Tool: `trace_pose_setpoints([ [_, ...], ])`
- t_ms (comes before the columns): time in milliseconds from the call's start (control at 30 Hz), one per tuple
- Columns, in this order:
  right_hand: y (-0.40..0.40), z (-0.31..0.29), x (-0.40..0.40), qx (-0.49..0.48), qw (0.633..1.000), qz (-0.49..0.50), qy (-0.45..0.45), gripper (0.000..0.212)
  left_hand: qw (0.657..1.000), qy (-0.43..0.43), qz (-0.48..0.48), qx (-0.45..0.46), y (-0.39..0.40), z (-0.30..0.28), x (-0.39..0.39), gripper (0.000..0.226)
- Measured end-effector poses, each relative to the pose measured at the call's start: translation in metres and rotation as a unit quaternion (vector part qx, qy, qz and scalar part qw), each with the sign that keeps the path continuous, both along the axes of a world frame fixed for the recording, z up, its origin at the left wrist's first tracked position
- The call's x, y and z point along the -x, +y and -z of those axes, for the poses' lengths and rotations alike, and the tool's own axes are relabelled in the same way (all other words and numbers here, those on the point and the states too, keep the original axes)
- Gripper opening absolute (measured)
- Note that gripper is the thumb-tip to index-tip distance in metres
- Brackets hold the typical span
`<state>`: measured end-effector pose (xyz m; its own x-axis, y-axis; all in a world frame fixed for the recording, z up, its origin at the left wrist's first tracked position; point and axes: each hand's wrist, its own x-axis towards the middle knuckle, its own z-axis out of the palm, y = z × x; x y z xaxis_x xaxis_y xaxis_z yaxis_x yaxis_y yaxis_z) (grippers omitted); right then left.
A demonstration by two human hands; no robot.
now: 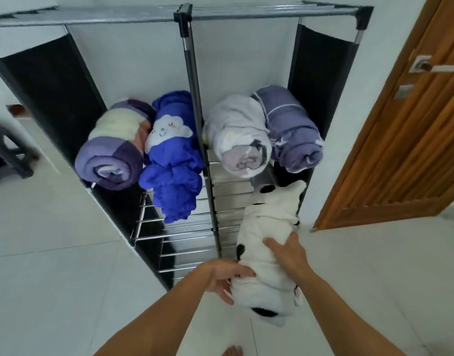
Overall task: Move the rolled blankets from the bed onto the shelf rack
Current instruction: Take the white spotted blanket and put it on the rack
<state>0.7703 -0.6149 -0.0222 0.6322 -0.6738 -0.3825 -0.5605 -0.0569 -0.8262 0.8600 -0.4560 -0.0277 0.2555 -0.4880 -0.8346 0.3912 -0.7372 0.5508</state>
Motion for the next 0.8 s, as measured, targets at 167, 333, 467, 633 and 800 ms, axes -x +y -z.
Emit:
trace_pose_setpoints([
  [167,-0.025,0.017,-0.097,0.027,0.999,-0.04,-0.019,0.092,0.991,-0.03,-0.113,0.064,-0.022,0.024,-0.069,0.033],
  [333,-0.042,0.033,-0.162,0.056,0.994,-0.09,-0.028,0.079,0.948,-0.063,-0.26,0.171,-0.046,0.052,-0.105,0.039],
  [467,-0.045,0.049,-0.178,0.053,0.989,-0.141,0.008,0.068,0.931,-0.091,-0.294,0.198,-0.06,0.072,-0.116,0.054],
  [633,-0.035,0.064,-0.161,0.153,0.98,-0.121,0.024,0.056,0.943,-0.145,-0.246,0.169,-0.066,0.079,-0.12,0.07],
  [800,-0.034,0.073,-0.149,0.113,0.987,-0.055,0.095,0.05,0.933,-0.198,-0.266,0.14,-0.071,0.065,-0.116,0.063],
])
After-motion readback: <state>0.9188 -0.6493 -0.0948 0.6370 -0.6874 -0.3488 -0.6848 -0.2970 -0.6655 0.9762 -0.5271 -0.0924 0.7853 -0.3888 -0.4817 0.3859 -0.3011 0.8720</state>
